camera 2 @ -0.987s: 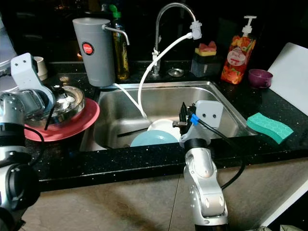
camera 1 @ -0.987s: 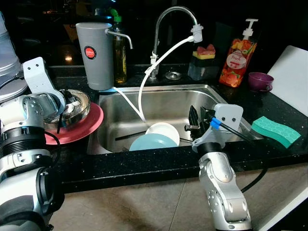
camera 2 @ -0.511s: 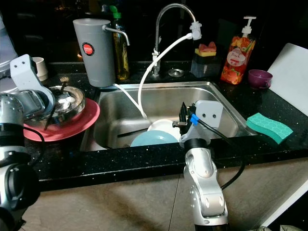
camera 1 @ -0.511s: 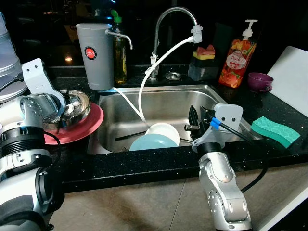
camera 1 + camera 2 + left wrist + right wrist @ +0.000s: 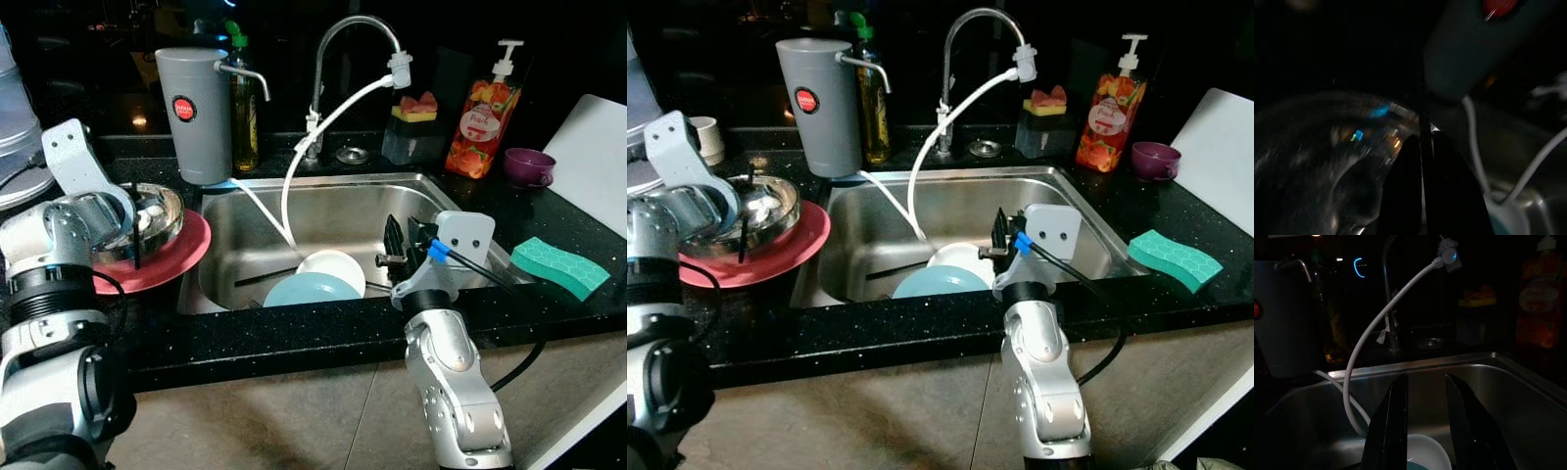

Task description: Kitchen organization

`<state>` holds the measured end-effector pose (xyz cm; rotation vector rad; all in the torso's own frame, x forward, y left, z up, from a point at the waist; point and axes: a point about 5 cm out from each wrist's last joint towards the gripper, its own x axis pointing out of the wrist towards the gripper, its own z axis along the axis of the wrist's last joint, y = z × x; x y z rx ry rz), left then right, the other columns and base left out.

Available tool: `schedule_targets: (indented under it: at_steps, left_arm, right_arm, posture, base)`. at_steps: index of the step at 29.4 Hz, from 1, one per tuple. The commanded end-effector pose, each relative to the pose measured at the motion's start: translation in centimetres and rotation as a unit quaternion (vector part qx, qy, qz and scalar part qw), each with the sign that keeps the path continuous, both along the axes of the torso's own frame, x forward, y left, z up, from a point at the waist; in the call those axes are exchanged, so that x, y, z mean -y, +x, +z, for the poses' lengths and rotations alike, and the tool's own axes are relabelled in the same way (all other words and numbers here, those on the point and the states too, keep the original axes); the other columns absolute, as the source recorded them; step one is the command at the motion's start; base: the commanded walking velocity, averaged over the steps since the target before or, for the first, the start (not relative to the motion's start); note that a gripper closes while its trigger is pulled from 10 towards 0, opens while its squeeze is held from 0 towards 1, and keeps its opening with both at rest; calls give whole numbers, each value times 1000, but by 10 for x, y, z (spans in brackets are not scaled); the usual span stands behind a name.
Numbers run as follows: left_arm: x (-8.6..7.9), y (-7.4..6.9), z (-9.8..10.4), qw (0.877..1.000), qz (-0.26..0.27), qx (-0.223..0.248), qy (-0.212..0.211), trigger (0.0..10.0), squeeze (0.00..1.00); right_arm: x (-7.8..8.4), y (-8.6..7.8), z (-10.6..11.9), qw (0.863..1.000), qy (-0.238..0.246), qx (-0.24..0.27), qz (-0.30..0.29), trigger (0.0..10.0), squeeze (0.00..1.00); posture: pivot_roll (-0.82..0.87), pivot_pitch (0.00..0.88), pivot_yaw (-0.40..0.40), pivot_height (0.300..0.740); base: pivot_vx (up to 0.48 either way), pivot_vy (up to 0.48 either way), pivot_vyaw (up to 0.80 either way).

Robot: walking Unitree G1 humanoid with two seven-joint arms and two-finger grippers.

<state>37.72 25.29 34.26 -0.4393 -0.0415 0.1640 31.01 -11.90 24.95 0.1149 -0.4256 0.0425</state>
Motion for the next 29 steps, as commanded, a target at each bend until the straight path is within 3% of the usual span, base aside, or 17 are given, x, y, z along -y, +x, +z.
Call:
schedule_targets:
  at_steps: [1,6,8,12,13,14,15,16,21,24,25,29]
  left_arm:
    - [6,-2,12,999,-16,38,2,10000,0]
    - [32,-6,27,991,-85,103,30,10000,0]
    - [36,-6,27,989,-95,108,36,10000,0]
    - [56,-1,20,982,-110,109,106,10000,0]
    - [64,4,14,977,-104,94,159,10000,0]
    - [64,4,14,977,-104,94,159,10000,0]
    - [69,7,9,972,-101,83,197,10000,0]
    - [81,13,0,958,-111,78,253,10000,0]
    - [100,21,-10,945,-143,66,285,10000,0]
    - [111,25,-18,928,-155,61,334,10000,0]
    - [111,25,-18,928,-155,61,334,10000,0]
    - [128,24,-33,905,-203,72,368,10000,0]
  right_arm:
    - [2,-1,-1,1000,-4,2,-6,10000,0]
    - [2,-1,-1,1000,-3,2,-7,10000,0]
    - [2,-1,-1,1000,-3,2,-7,10000,0]
    - [2,-1,-1,1000,-3,2,-6,10000,0]
    - [2,-1,0,1000,-3,2,-6,10000,0]
    - [2,-1,0,1000,-3,2,-6,10000,0]
    - [2,-1,0,1000,-2,2,-6,10000,0]
    - [1,-1,0,1000,-3,2,-6,10000,0]
    - [4,-1,1,1000,-4,4,-11,10000,0]
    - [5,-2,0,1000,-3,2,-15,10000,0]
    - [5,-2,0,1000,-3,2,-15,10000,0]
    - [5,-3,-1,1000,-2,1,-15,10000,0]
  posture:
    - [81,104,-21,740]
    - [77,111,-23,740]
    - [77,111,-23,740]
    - [76,113,-25,740]
    - [73,115,-27,740]
    - [73,115,-27,740]
    - [73,115,-27,740]
    - [70,114,-25,740]
    - [61,114,-20,740]
    - [56,118,-15,740]
    - [56,118,-15,740]
    - [56,118,-15,740]
  base:
    - [0,0,0]
    - [0,0,0]
    - [0,0,0]
    - [0,0,0]
    - [0,0,0]
    - [0,0,0]
    - [0,0,0]
    - [0,0,0]
    - [0,0,0]
    - [0,0,0]
    - [0,0,0]
    - [0,0,0]
